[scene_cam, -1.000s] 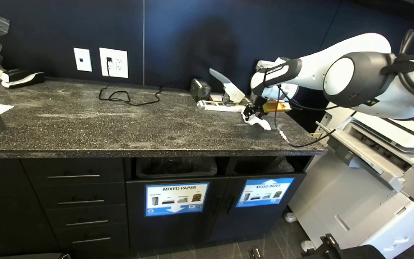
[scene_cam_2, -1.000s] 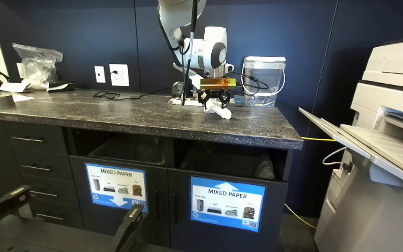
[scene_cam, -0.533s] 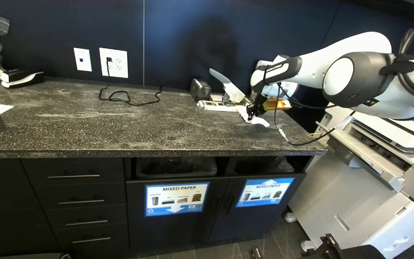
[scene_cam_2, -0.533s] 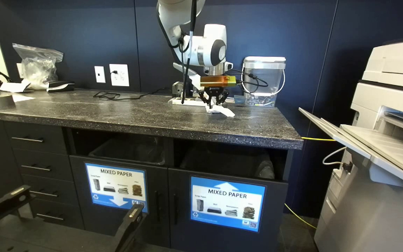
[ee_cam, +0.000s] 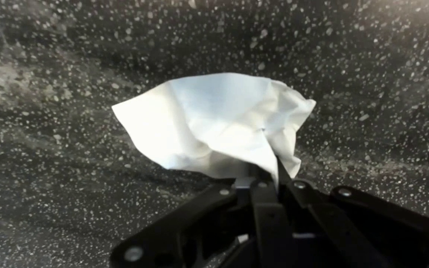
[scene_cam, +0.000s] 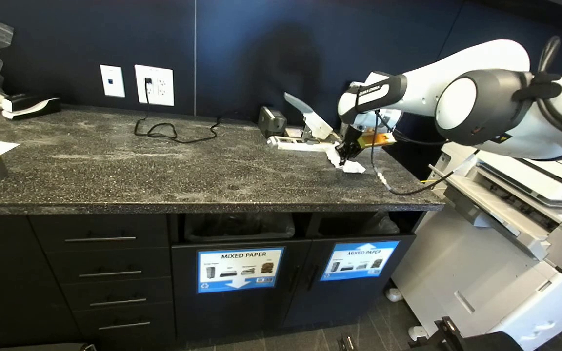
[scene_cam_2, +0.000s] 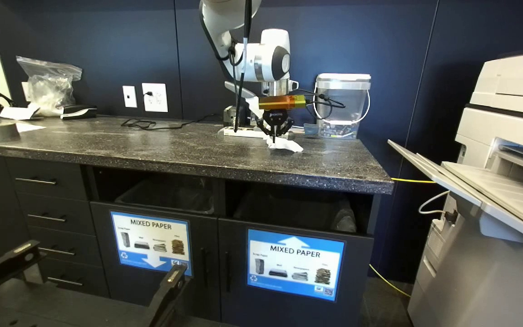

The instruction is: Pick up the papers from the counter and throw them in the bin

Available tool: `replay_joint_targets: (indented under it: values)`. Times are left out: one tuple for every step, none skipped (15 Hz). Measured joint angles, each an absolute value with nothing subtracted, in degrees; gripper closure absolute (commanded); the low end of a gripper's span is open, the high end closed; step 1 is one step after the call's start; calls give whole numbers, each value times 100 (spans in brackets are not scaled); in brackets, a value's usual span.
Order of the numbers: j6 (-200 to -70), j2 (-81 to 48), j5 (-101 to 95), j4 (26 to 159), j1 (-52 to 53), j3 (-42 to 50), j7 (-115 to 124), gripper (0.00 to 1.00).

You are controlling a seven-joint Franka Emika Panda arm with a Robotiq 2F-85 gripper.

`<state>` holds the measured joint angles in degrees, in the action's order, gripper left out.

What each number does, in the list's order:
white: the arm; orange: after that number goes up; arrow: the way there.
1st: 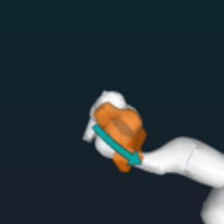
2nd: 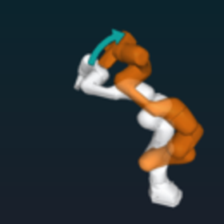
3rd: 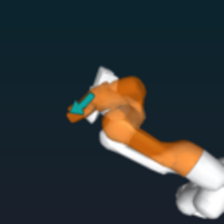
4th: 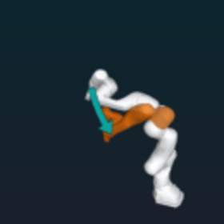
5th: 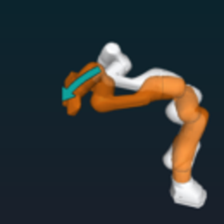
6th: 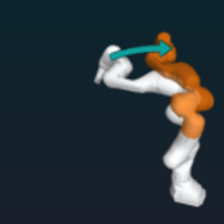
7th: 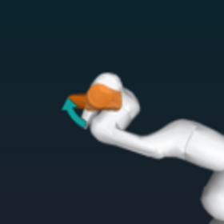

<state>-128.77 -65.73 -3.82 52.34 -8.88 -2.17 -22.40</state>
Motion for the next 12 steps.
replay_joint_targets:
  values:
    - [-12783, -6560, -441, 5233, -865, -199, -2261, 97]
    - [-12704, -6549, -500, 5234, -840, -182, -2284, 97]
    - [-12633, -6535, -554, 5238, -824, -170, -2308, 97]
    - [-12582, -6515, -588, 5260, -812, -160, -2339, 97]
    - [-12557, -6485, -627, 5305, -800, -154, -2361, 97]
    - [-12549, -6438, -650, 5377, -797, -151, -2384, 98]
    - [-12549, -6381, -660, 5474, -795, -148, -2407, 98]
    - [-12558, -6298, -673, 5613, -792, -145, -2425, 98]
    - [-12564, -6196, -688, 5786, -792, -143, -2436, 98]
    - [-12576, -6073, -703, 5991, -793, -141, -2446, 98]
    - [-12602, -5945, -727, 6213, -792, -141, -2448, 98]
    - [-12644, -5803, -747, 6457, -792, -141, -2448, 98]
